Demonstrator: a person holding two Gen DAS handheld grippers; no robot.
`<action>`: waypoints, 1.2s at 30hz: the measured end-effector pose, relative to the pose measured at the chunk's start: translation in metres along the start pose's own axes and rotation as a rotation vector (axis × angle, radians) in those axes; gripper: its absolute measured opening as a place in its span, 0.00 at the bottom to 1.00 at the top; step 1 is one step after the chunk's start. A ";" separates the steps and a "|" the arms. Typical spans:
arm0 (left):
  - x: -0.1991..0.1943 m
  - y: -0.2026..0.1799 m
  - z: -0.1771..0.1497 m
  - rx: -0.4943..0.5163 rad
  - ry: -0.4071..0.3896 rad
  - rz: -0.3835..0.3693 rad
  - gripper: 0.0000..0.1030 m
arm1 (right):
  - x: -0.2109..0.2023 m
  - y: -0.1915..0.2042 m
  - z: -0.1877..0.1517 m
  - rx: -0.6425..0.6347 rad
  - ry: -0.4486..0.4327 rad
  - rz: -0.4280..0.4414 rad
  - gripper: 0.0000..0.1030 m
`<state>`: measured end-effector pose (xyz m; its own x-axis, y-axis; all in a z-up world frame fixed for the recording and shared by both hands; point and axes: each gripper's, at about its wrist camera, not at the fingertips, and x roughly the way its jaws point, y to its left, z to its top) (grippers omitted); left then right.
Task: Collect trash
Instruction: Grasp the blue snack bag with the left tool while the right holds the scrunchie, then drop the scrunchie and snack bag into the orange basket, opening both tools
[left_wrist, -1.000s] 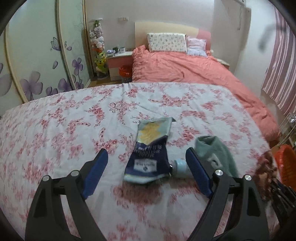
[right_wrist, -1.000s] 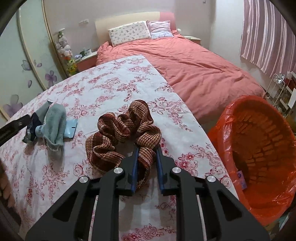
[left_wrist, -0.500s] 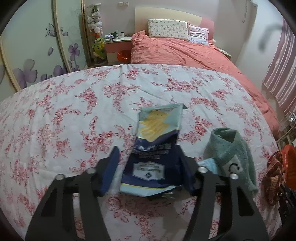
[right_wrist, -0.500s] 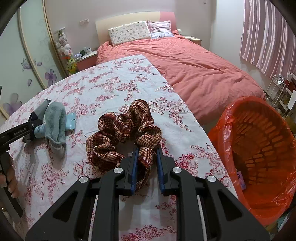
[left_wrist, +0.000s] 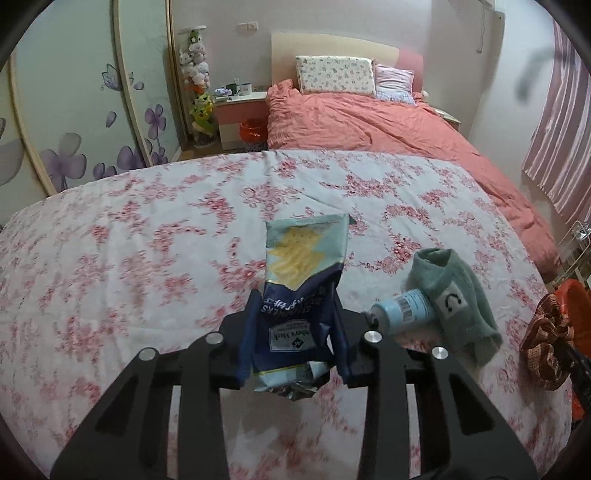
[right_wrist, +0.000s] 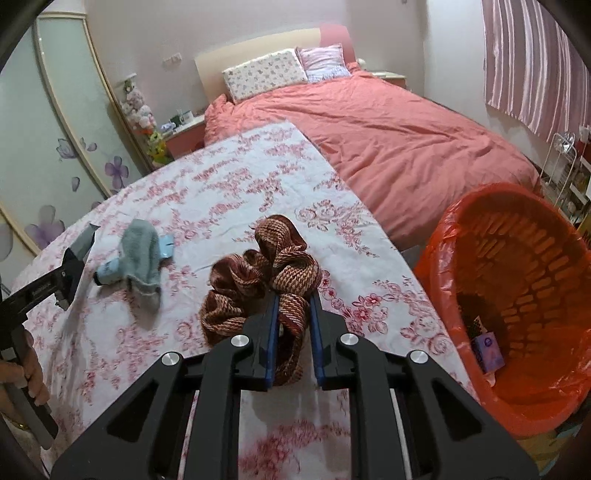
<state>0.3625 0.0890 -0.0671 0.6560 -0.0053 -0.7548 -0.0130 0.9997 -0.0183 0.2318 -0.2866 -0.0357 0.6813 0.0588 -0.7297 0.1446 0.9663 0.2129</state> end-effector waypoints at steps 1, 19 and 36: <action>-0.006 0.001 -0.001 -0.001 -0.008 -0.002 0.34 | -0.002 0.001 0.000 -0.003 -0.004 0.000 0.15; -0.122 -0.048 -0.027 0.063 -0.116 -0.160 0.34 | -0.101 -0.011 -0.004 0.013 -0.180 0.013 0.15; -0.165 -0.173 -0.061 0.204 -0.111 -0.373 0.34 | -0.142 -0.082 -0.013 0.122 -0.294 -0.098 0.15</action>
<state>0.2103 -0.0842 0.0203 0.6648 -0.3755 -0.6458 0.3822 0.9137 -0.1378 0.1142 -0.3710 0.0417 0.8355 -0.1246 -0.5352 0.2919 0.9258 0.2401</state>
